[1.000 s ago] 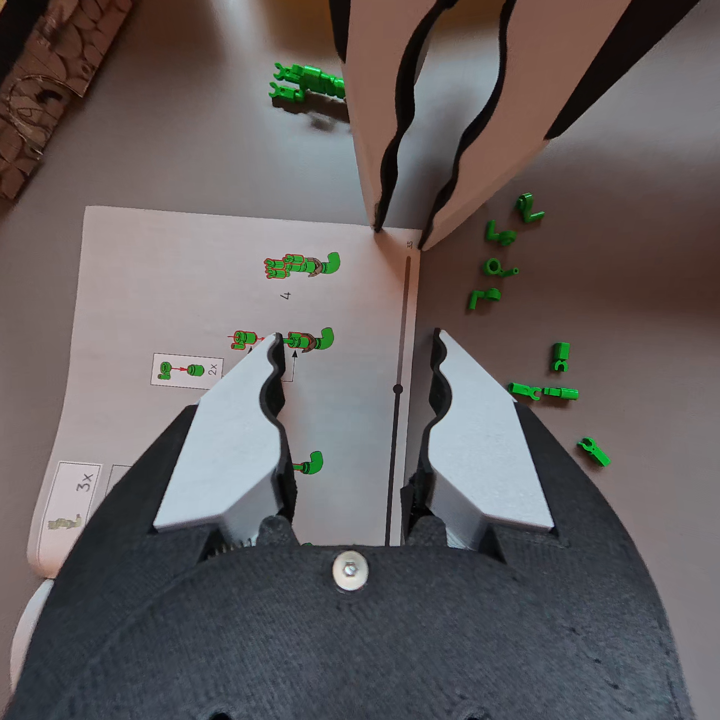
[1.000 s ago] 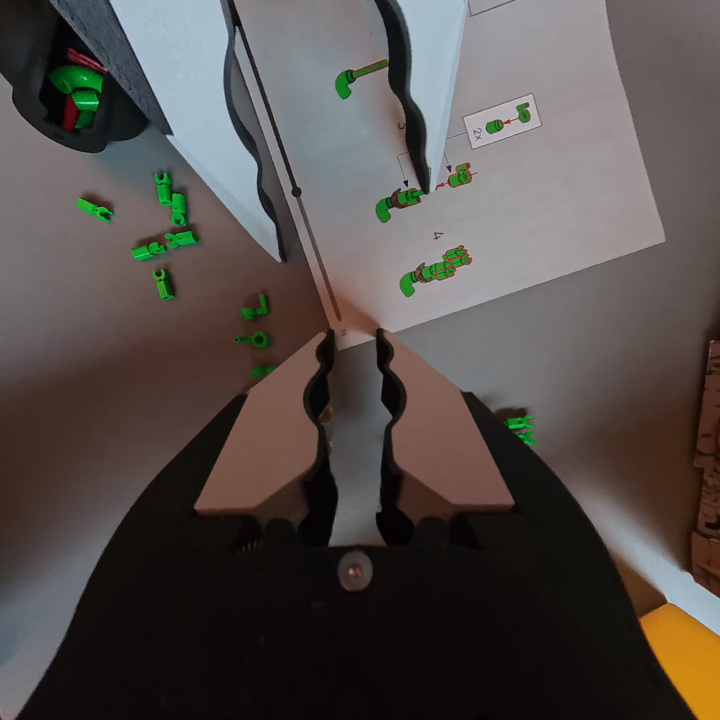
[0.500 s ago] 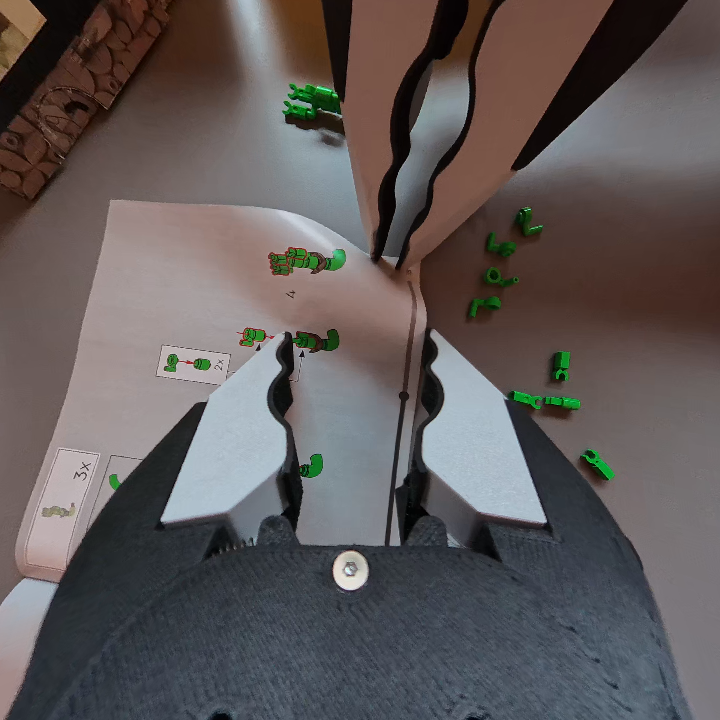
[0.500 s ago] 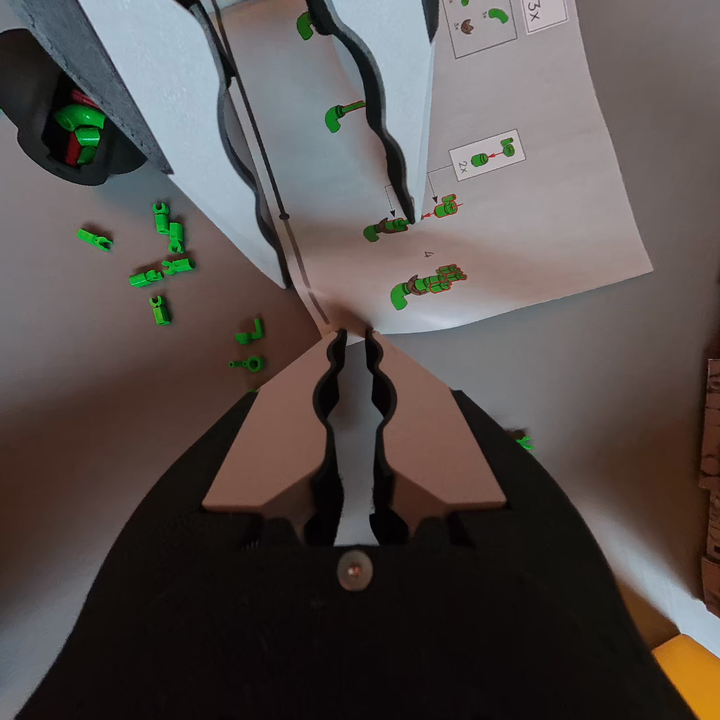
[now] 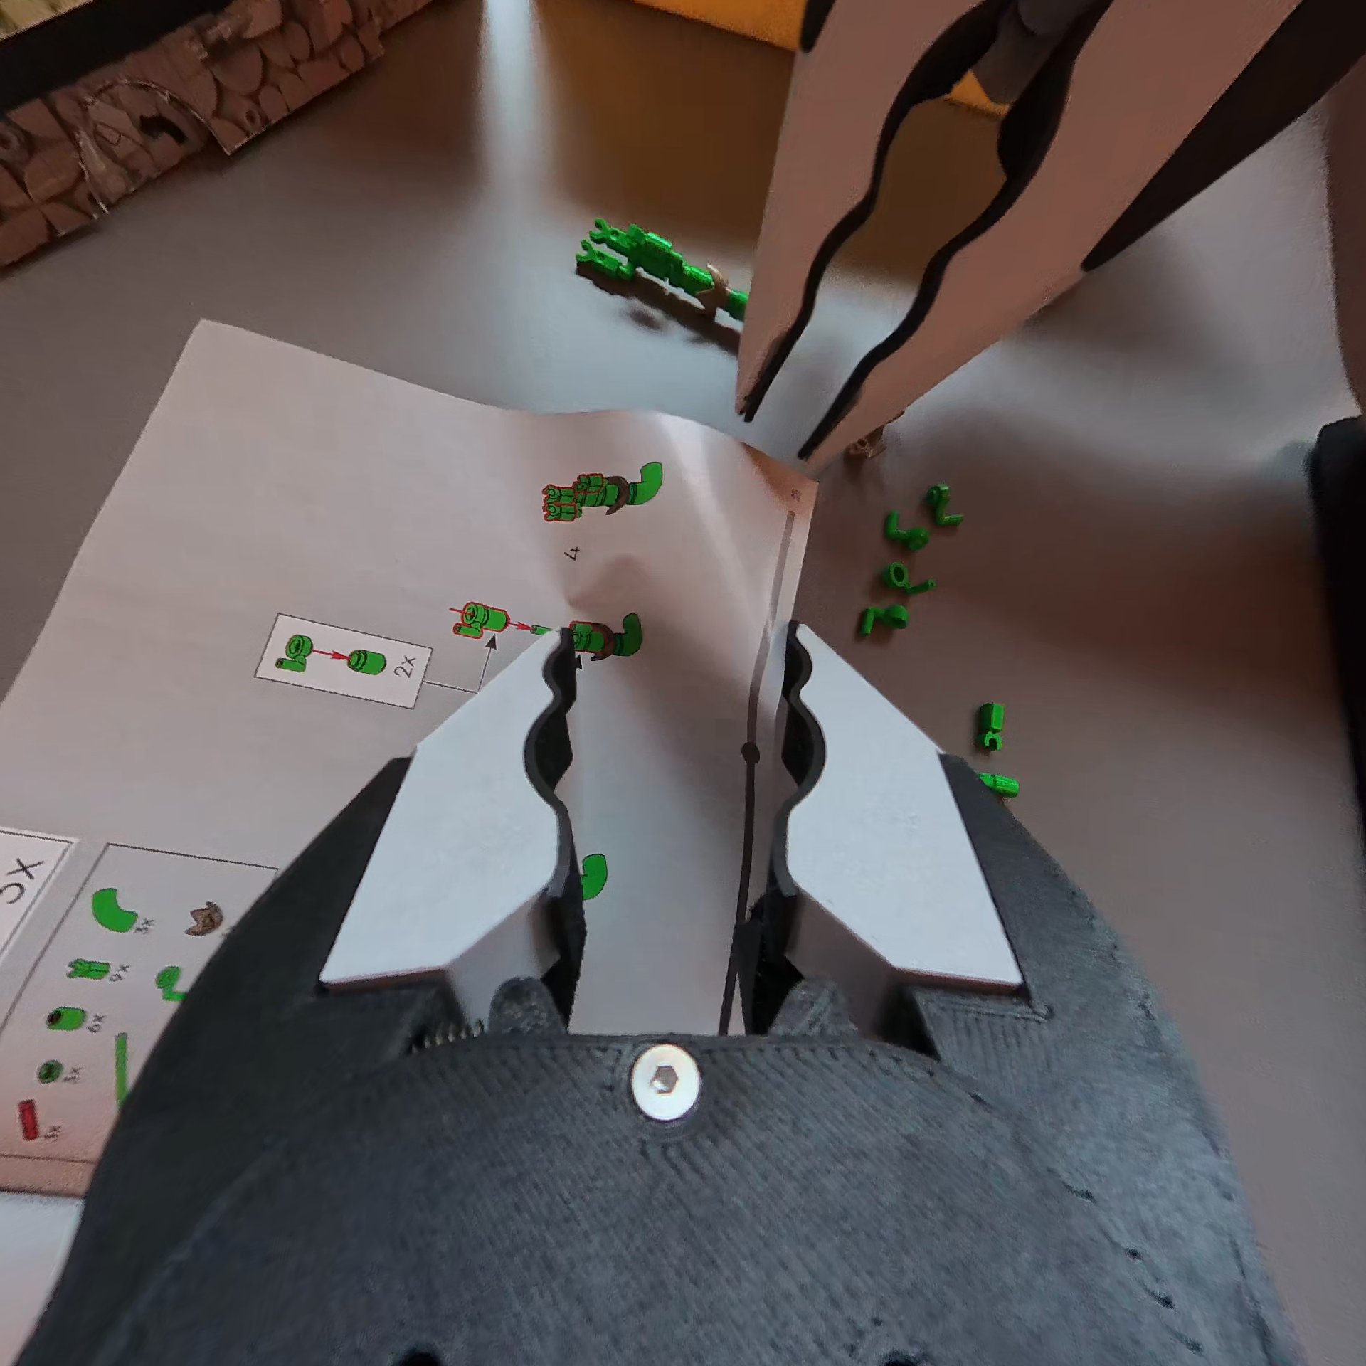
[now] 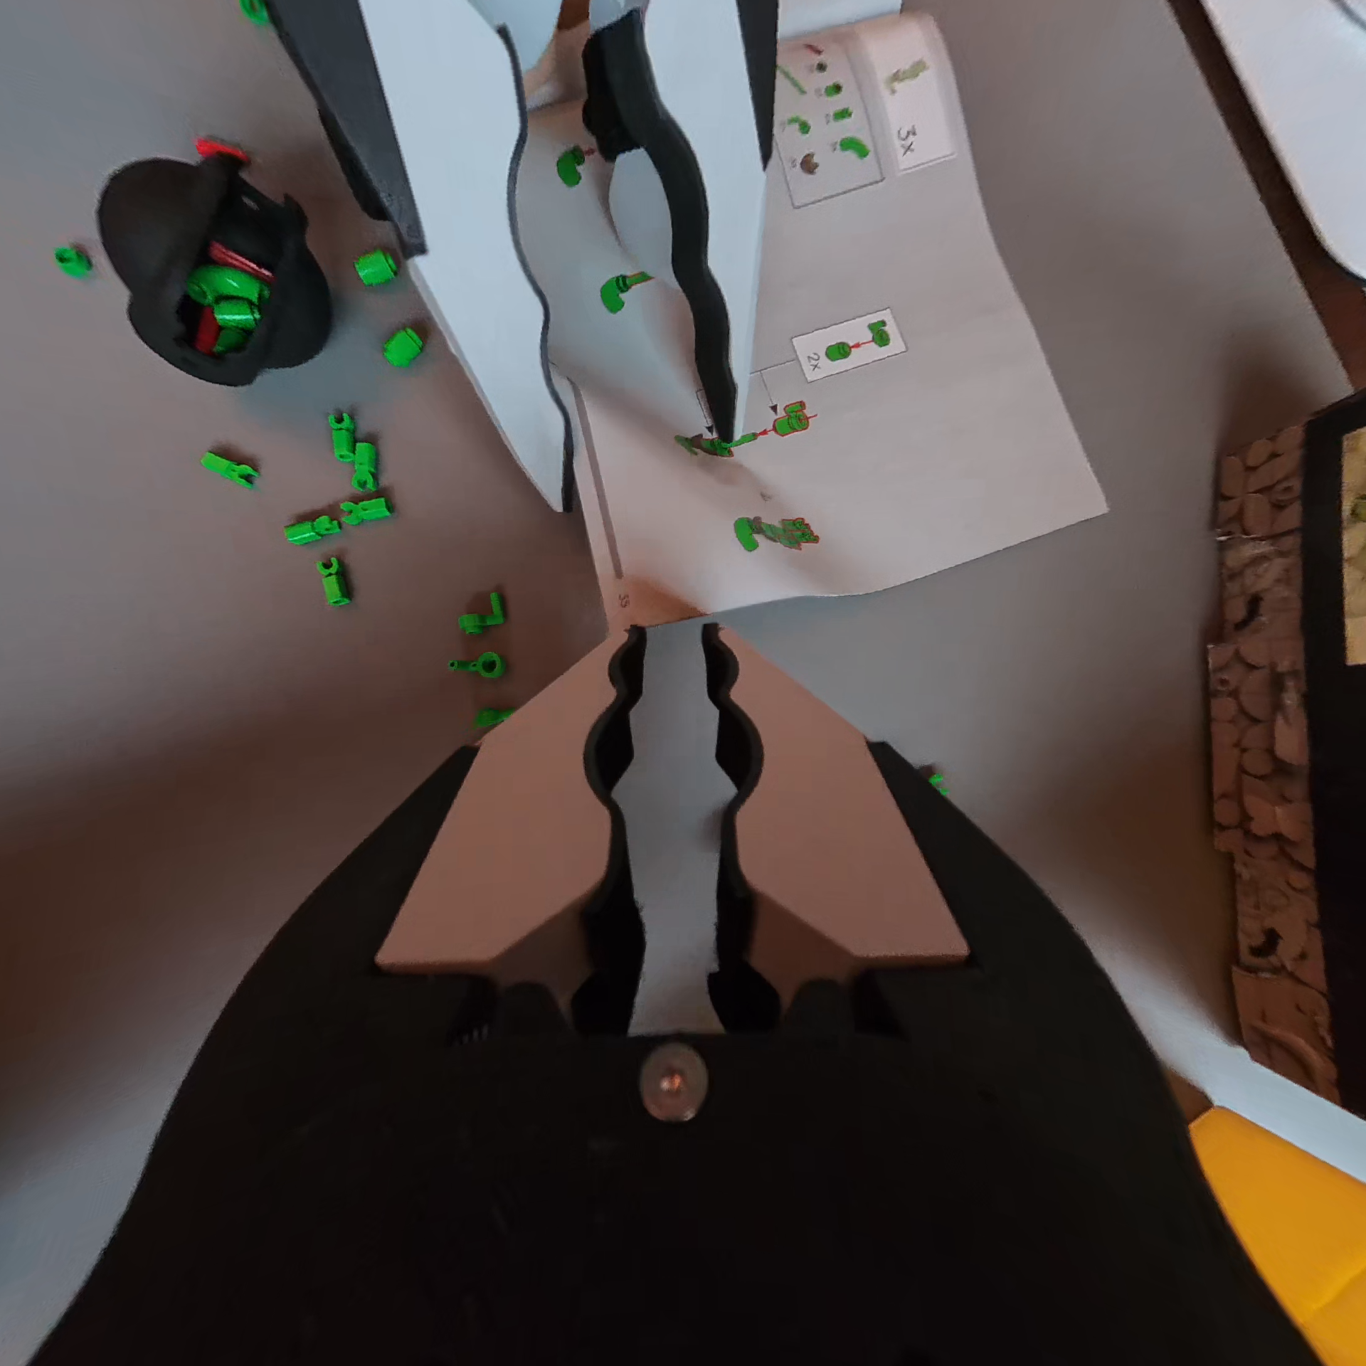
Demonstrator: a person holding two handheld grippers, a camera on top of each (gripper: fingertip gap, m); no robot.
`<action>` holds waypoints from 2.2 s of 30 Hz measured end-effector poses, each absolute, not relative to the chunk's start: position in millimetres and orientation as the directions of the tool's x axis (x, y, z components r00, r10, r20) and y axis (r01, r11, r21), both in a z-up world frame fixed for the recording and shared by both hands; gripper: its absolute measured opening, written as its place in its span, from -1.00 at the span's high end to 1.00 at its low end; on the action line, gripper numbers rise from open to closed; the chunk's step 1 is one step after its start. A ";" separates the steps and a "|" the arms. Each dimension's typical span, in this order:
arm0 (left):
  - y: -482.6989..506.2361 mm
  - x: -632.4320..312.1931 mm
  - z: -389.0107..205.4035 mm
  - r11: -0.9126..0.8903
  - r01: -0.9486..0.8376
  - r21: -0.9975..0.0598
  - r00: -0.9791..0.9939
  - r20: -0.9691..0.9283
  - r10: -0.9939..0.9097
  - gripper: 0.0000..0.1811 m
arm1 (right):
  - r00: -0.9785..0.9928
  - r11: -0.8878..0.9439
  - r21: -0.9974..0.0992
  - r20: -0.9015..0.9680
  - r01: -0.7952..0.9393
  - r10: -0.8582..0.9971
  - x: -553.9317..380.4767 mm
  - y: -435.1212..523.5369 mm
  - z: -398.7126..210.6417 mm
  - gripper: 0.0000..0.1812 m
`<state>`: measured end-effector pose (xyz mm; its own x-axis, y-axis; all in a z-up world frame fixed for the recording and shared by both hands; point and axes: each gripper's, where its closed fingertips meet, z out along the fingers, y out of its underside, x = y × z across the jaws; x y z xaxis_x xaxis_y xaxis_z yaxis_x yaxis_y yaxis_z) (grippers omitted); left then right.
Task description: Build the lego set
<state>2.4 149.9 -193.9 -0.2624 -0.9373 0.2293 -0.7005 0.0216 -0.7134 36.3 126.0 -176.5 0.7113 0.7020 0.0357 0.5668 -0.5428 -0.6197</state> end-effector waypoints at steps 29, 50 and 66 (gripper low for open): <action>162.0 23.8 -149.5 -0.478 -0.630 -0.612 -0.128 0.689 -0.714 0.44 | 0.701 -0.412 -0.699 0.179 0.585 0.691 21.4 160.4 -167.0 0.82; 152.7 20.2 -151.2 -0.546 -0.652 -0.526 -0.145 0.793 -0.592 0.53 | 0.671 -0.374 -0.697 0.207 0.612 0.712 13.4 161.9 -167.4 0.81; 150.8 12.4 -146.2 -0.534 -0.625 -0.570 -0.211 0.782 -0.586 0.62 | 0.675 -0.397 -0.695 0.173 0.600 0.717 14.4 159.1 -171.4 0.81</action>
